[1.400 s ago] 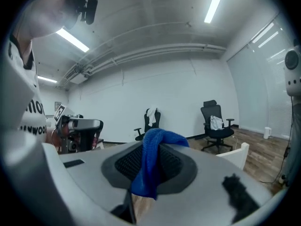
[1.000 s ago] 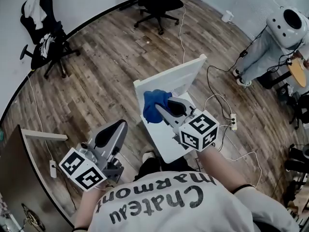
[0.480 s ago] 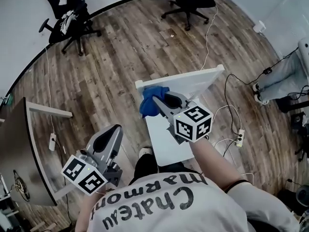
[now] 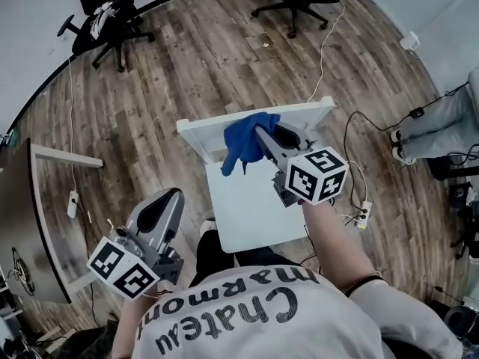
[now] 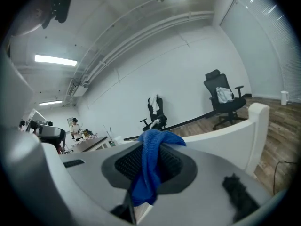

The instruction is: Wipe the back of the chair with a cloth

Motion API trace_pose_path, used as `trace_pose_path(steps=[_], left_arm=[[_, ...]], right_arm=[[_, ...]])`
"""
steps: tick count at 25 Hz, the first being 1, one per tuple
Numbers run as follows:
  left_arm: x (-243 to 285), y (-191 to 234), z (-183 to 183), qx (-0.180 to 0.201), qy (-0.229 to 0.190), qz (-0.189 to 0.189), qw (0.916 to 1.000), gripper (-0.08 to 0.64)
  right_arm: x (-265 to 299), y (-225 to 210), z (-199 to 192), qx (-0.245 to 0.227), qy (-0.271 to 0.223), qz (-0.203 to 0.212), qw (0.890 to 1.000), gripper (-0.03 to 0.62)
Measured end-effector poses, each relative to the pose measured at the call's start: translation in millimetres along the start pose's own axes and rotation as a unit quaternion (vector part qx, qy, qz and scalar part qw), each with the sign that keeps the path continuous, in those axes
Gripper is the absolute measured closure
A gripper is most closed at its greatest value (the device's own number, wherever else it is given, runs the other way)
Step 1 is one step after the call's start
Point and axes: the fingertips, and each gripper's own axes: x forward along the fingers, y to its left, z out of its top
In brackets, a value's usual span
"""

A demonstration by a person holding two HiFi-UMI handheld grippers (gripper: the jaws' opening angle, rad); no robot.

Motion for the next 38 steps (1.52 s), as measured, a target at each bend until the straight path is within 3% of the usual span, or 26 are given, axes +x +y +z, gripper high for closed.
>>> trace_pose_path(steps=[10,19,24,30,38], left_arm=[[36,-27,-10,0.007,0.018,-0.015,0.9997,0.552],[31,-27,-9,0.011,0.015,-0.015,0.9997,0.552],[20,-22,-6,0.007,0.009,-0.014,0.9998,0.552],[-9,0,-8,-0.006,0.002,-0.005,1.0000,0.552],[-75,52,-7,-0.039,-0.027,0.038,0.9982,0.552]], right_arm=[[-67,-96,14,0.023,-0.035,-0.100,0.994,0.508],[-97,-130,20,0.035,-0.057,-0.154,0.986,0.508],[-92,-109,16,0.032,-0.049,-0.146,0.987,0.508],[-55,-55,-16,0.006,0.008,-0.113,0.993,0.508],[13,24,-50,-0.012,0.064,-0.056,0.996,0.508]])
